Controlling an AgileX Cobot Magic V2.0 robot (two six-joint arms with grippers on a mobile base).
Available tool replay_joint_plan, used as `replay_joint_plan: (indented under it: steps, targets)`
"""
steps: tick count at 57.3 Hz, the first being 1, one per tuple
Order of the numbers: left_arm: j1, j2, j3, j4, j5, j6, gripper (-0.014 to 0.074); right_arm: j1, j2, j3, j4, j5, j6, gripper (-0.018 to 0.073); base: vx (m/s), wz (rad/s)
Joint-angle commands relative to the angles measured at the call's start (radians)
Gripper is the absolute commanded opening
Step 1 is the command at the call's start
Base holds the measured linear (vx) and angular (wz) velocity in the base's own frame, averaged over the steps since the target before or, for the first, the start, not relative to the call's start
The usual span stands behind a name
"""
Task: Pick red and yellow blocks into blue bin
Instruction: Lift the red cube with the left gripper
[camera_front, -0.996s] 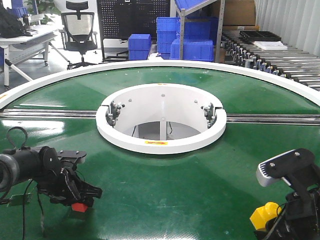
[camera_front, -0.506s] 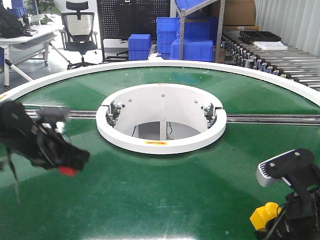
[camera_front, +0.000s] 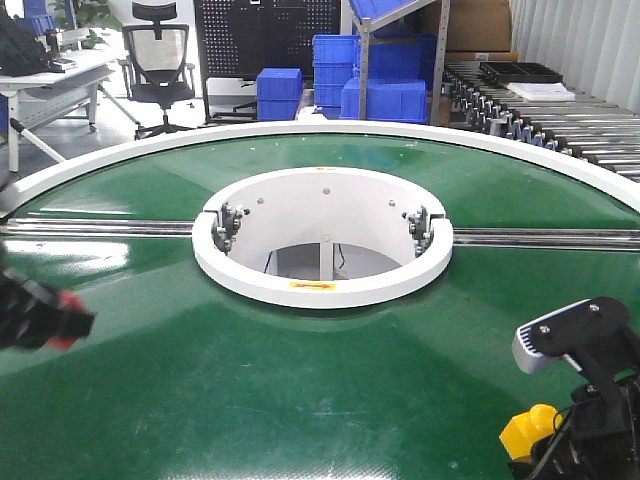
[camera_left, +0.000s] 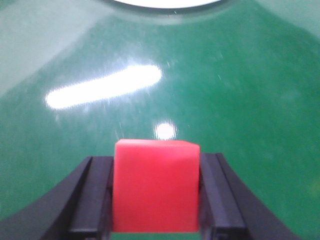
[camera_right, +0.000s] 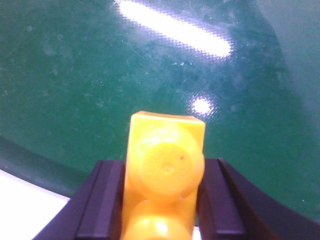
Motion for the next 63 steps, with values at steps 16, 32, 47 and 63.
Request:
replay_joint_plan:
  steps: [16, 32, 47, 63]
  targets:
    - [-0.008, -0.373, 0.268, -0.020, -0.076, 0.004, 0.0237, 0.000, -0.023, -0.026, -0.002, -0.050, -0.009, 0.0269, 0.00, 0.00]
    - [-0.008, -0.521, 0.365, -0.019, -0.065, 0.004, 0.0237, 0.000, -0.023, -0.026, -0.002, -0.050, -0.009, 0.0269, 0.00, 0.00]
    - [-0.008, -0.526, 0.364, -0.020, -0.014, 0.003, 0.0237, 0.000, -0.023, -0.026, -0.002, -0.038, -0.009, 0.0269, 0.00, 0.00]
    - [-0.008, -0.526, 0.364, -0.020, -0.015, 0.003, 0.0237, 0.000, -0.023, -0.026, -0.002, -0.038, -0.009, 0.0269, 0.00, 0.00]
